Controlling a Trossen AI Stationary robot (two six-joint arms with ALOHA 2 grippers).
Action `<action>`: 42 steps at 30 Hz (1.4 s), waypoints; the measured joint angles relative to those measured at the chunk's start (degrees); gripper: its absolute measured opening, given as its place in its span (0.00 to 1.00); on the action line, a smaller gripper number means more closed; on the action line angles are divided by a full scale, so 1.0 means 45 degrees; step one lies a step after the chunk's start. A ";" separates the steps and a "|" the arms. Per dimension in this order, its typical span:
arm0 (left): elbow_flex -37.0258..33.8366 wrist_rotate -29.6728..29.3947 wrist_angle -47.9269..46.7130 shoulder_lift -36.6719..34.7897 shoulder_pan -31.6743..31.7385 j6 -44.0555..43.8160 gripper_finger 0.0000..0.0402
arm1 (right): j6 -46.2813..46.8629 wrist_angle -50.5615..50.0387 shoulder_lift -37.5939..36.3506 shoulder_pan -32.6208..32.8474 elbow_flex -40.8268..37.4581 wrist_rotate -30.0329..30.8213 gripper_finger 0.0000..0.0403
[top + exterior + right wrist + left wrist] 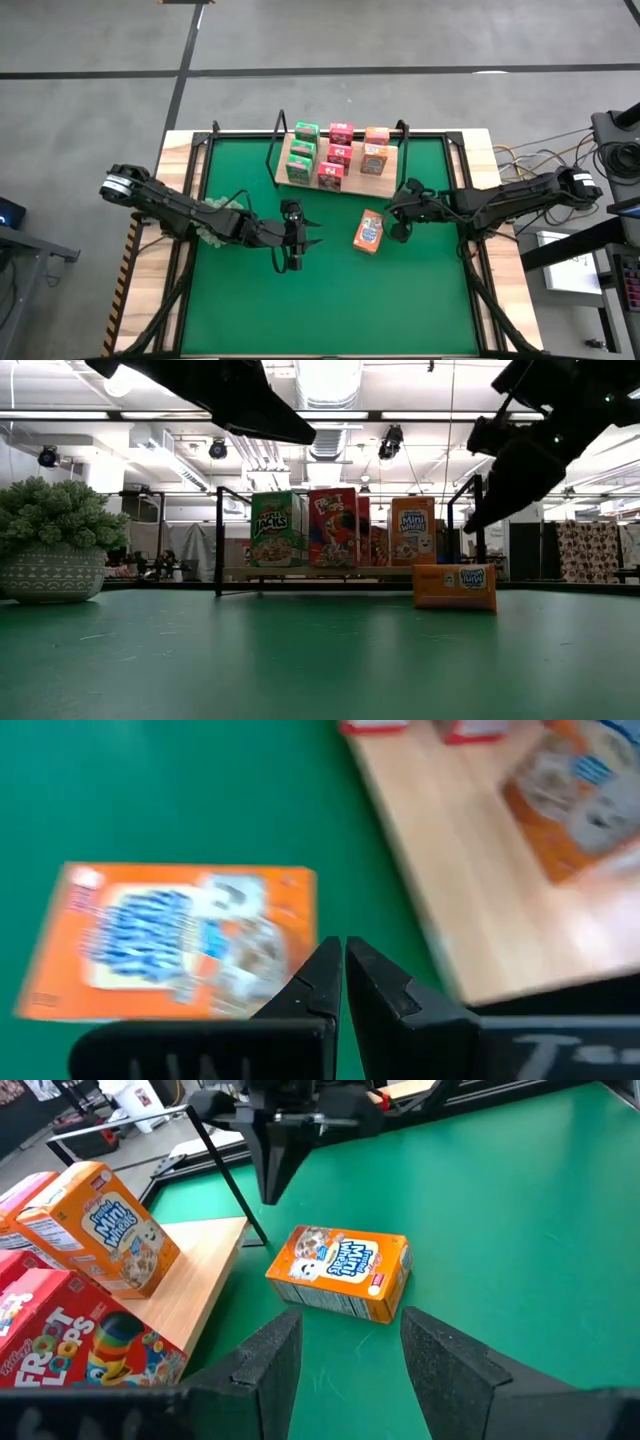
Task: Stack cereal on shelf
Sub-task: Put the orange cereal box on the shelf aligned with the other orange cereal boxes
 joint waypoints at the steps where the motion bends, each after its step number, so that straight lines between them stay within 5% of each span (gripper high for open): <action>1: 0.0000 0.0000 0.0001 0.0000 -0.0001 0.0000 0.39 | -0.0042 -0.0218 -0.0014 -0.0071 -0.0005 0.0206 0.02; 19: -0.0005 0.0000 -0.0002 0.0000 -0.0003 -0.0228 0.39 | -0.1229 -0.1806 0.0034 -0.2030 0.0005 0.3333 0.02; 24: -0.0010 0.0000 0.0040 0.0088 0.0000 -0.0277 0.39 | -0.0884 -0.1810 0.0019 -0.2154 0.0005 0.1862 0.02; 33: -0.0053 0.0011 0.0903 0.1324 -0.0024 -0.0310 0.39 | 0.0792 -0.2061 0.0034 -0.1566 0.0005 -0.3565 0.02; 42: -0.0053 0.0996 0.2579 0.2271 -0.0024 -0.0253 0.39 | 0.1574 -0.1500 0.0146 -0.0097 -0.0034 -0.2693 0.02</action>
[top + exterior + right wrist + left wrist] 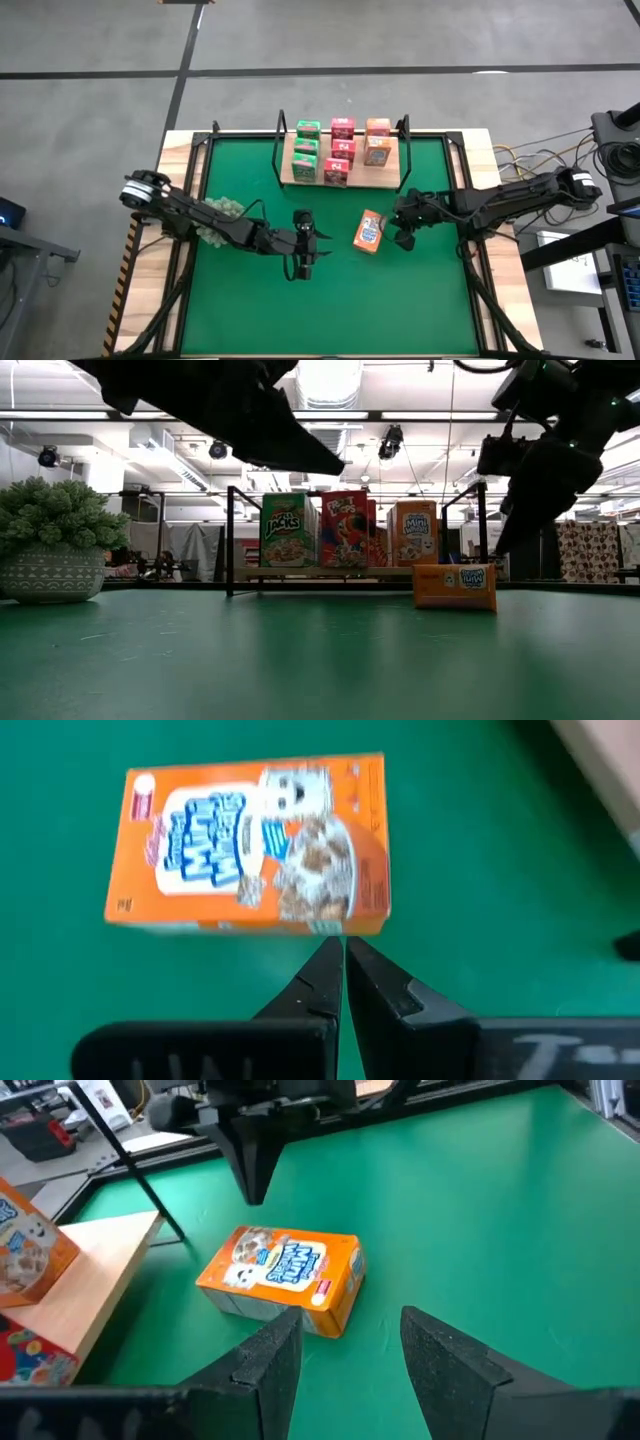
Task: Stack cereal on shelf
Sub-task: Put the orange cereal box on the shelf aligned with the other orange cereal boxes
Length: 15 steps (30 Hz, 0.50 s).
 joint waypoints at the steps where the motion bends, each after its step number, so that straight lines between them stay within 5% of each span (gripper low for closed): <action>1: 0.0000 0.0004 0.0106 0.0054 0.0000 -0.0009 0.39 | -0.0009 0.0148 0.0000 0.0115 -0.0001 0.0190 0.02; 15: -0.0005 0.0004 0.2453 0.2060 -0.0087 -0.0992 0.39 | 0.0997 0.0788 0.0004 0.2850 -0.0024 0.0851 0.02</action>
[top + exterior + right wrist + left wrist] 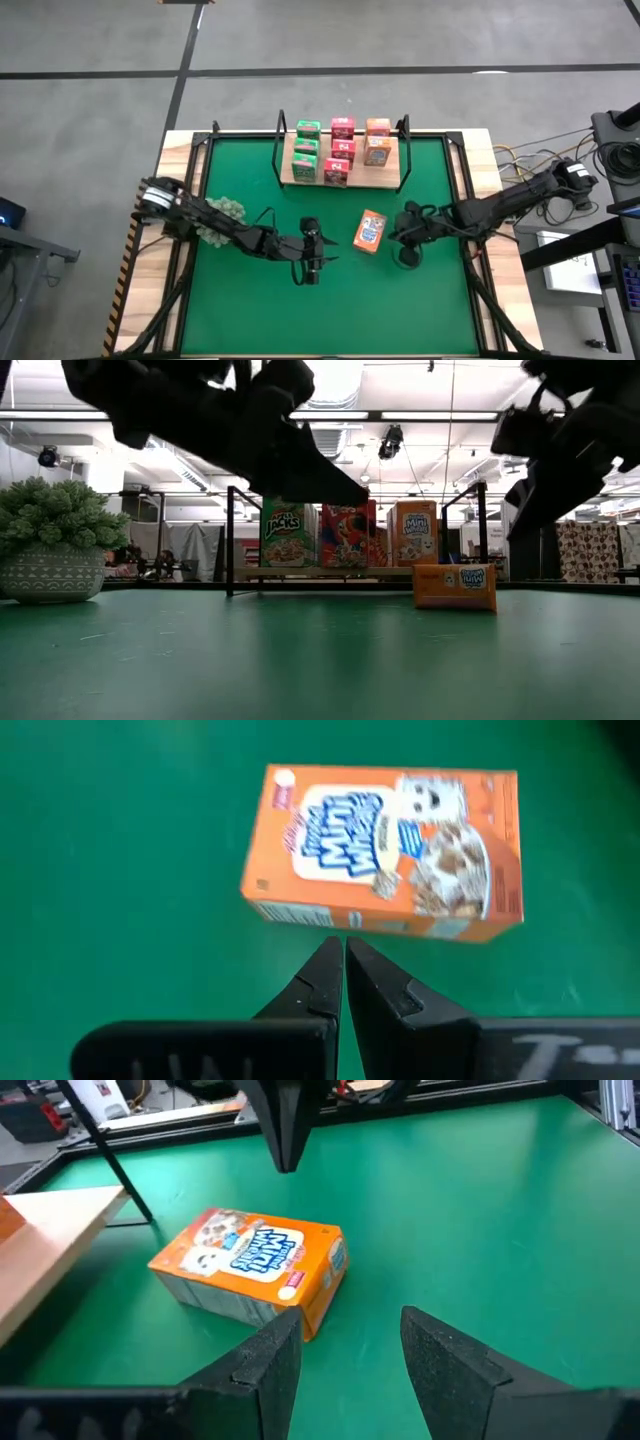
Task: Stack cereal on shelf
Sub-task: Put the orange cereal box on the shelf aligned with the other orange cereal boxes
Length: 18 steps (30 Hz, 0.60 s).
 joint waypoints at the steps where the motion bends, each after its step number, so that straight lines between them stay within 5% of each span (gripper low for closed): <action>1: 0.0000 0.0000 0.0246 0.0180 0.0000 -0.0012 0.39 | 0.0036 0.0107 -0.0005 0.0277 0.0000 0.0375 0.02; 9: 0.0000 -0.0029 0.2566 0.1523 0.0086 0.0040 0.39 | -0.0820 0.1619 0.0274 0.2065 -0.0063 0.2562 0.02; 18: 0.0000 -0.0078 0.4675 0.2526 0.0126 -0.0048 0.42 | -0.0694 0.2157 0.1125 0.2170 -0.0018 0.3404 0.07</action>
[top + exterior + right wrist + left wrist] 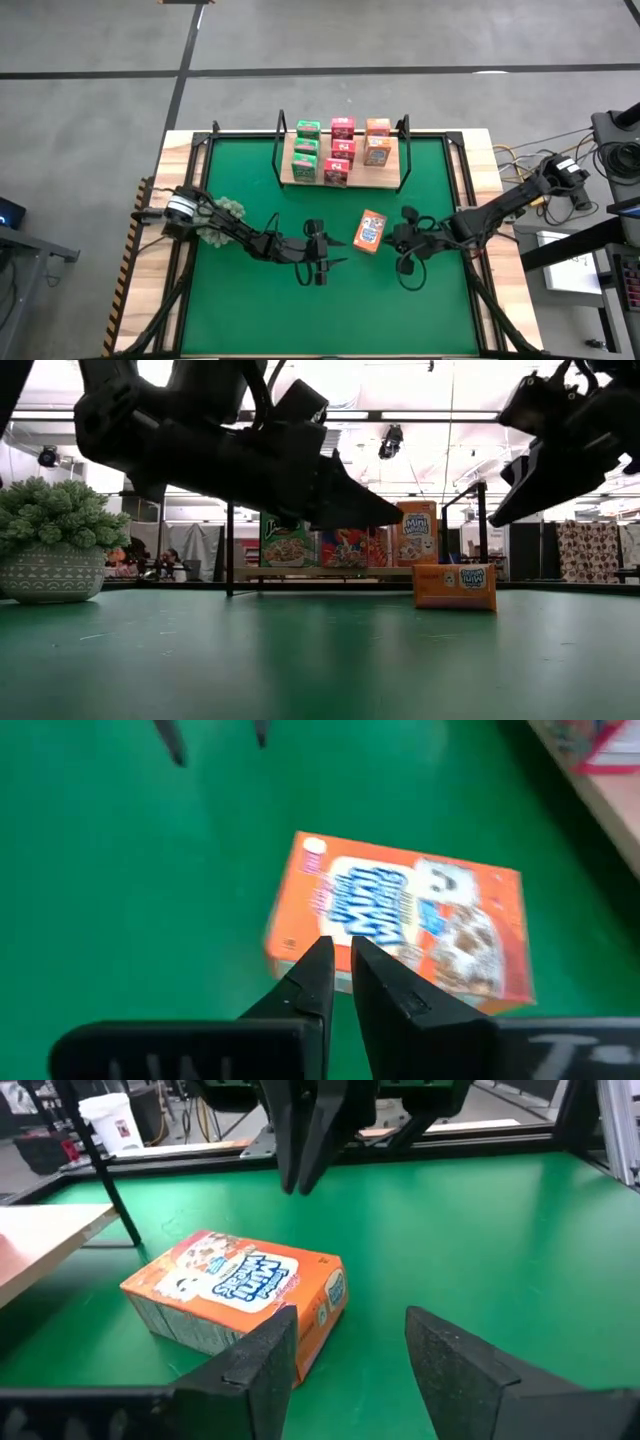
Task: Stack cereal on shelf
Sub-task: Put the orange cereal box on the shelf aligned with the other orange cereal boxes
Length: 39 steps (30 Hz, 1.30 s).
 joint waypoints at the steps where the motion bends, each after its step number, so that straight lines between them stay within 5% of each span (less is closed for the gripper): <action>1: 0.0000 -0.0007 -0.0029 0.0009 0.0007 -0.0069 0.43 | 0.0013 -0.0193 0.0048 0.0000 0.0025 0.0116 0.08; 9: 0.0000 -0.0029 -0.0119 0.0011 0.0019 -0.0369 0.56 | 0.0760 -0.0986 0.0065 -0.0004 0.0327 -0.0263 0.10; 15: 0.0000 -0.0021 -0.1156 0.0011 0.0235 -0.0991 0.56 | 0.2033 -0.1270 0.0663 0.0362 -0.0122 -0.0859 0.05; 29: 0.0103 -0.0035 -0.0426 0.0772 0.0713 -0.0788 0.21 | 0.1455 0.1453 0.4050 0.0578 -0.0147 0.0294 0.02; 39: 0.0739 -0.0029 0.0047 0.1721 0.1201 -0.0194 0.01 | 0.1441 0.1628 0.4803 0.0588 0.0071 0.0800 0.02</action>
